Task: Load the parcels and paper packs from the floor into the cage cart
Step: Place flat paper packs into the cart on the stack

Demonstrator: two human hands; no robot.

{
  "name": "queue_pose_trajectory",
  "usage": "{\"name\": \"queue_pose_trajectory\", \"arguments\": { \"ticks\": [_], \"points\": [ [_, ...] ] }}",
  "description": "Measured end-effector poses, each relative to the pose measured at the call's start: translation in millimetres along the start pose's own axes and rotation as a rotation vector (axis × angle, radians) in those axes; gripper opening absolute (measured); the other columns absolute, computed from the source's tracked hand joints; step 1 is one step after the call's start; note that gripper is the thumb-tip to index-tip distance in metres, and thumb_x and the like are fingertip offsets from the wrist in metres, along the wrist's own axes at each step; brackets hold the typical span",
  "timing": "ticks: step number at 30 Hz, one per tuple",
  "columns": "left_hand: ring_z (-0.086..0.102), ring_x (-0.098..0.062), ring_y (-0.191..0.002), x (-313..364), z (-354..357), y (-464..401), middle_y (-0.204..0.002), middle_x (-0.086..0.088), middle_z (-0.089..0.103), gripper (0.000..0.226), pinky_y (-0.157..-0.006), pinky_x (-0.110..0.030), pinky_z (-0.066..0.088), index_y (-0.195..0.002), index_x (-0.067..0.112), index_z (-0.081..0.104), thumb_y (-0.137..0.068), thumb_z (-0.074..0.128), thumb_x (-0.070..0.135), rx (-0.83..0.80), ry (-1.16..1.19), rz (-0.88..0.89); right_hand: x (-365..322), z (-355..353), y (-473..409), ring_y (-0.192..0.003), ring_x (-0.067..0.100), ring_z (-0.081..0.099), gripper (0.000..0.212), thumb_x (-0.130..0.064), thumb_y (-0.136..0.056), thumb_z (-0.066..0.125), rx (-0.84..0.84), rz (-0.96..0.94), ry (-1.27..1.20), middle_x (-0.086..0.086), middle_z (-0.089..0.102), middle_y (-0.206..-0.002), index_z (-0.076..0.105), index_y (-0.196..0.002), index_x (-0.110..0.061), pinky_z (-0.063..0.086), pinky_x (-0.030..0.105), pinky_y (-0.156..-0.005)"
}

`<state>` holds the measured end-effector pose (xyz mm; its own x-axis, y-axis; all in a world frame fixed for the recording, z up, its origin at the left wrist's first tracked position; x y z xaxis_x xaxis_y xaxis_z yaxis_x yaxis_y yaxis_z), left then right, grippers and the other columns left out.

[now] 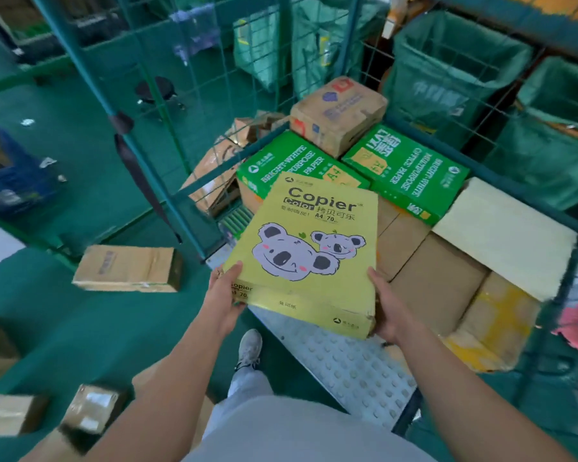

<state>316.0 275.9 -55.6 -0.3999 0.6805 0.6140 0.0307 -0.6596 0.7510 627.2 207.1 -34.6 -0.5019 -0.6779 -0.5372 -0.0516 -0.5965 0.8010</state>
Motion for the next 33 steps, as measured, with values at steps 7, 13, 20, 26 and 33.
{"name": "queue_pose_trajectory", "arguments": {
  "ticks": [7,13,20,26,33],
  "points": [
    [0.068,-0.023,-0.104,73.6,43.1,-73.7,-0.122,-0.002,0.072,0.082,-0.084,-0.040,0.054,-0.143,0.022,0.050,-0.072,0.086,0.041,-0.233,-0.238,-0.127,-48.6,15.5,-20.1,-0.096,0.024,0.074,0.033,-0.045,-0.102,0.058,0.306,-0.150,-0.168,0.006,0.080,-0.099,0.067,-0.118,-0.017,0.055,0.043,-0.089],
    [0.061,-0.027,-0.118,98.1,107.6,-112.5,-0.133,0.000,0.060,0.079,-0.102,-0.052,0.052,-0.147,0.037,0.035,-0.084,0.080,0.050,-0.271,-0.333,-0.146,-33.1,11.0,-17.8,-0.100,0.028,0.073,0.033,-0.037,-0.100,0.065,0.508,-0.119,-0.420,0.010,0.079,-0.102,0.069,-0.119,-0.011,0.056,0.047,-0.095],
    [0.068,-0.027,-0.108,65.1,163.7,-111.9,-0.124,-0.011,0.065,0.092,-0.085,-0.040,0.058,-0.159,0.044,0.012,-0.092,0.075,0.041,-0.356,-0.538,-0.264,1.1,3.3,-9.5,-0.098,0.029,0.071,0.030,-0.034,-0.100,0.065,0.688,-0.069,-0.785,0.011,0.075,-0.107,0.067,-0.120,-0.012,0.057,0.047,-0.087],
    [0.068,-0.030,-0.113,21.8,198.8,-96.9,-0.129,-0.010,0.063,0.075,-0.092,-0.044,0.059,-0.154,0.038,0.026,-0.095,0.070,0.047,-0.502,-0.750,-0.408,-9.8,-11.8,-14.9,-0.086,0.025,0.068,0.026,-0.037,-0.103,0.061,0.688,-0.108,-0.988,0.007,0.072,-0.100,0.064,-0.113,-0.014,0.054,0.039,-0.062],
    [0.074,-0.035,-0.103,-17.0,251.1,-67.9,-0.128,-0.012,0.066,0.060,-0.079,-0.045,0.063,-0.133,0.033,0.053,-0.088,0.063,0.070,-0.634,-0.963,-0.494,-39.5,-33.5,-29.2,-0.091,0.028,0.068,0.030,-0.039,-0.105,0.057,0.594,-0.196,-1.149,0.012,0.071,-0.101,0.063,-0.106,-0.009,0.054,0.041,-0.083]
  ]
}}
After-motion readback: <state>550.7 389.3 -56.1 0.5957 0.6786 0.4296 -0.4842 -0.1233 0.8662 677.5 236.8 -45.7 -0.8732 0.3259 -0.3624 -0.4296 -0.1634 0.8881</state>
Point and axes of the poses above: each hand's wrist, its own y-axis away from the middle knuckle, its own z-axis out of the palm, x = y × z, the point moved 5 cm from there along -y, towards the middle knuckle
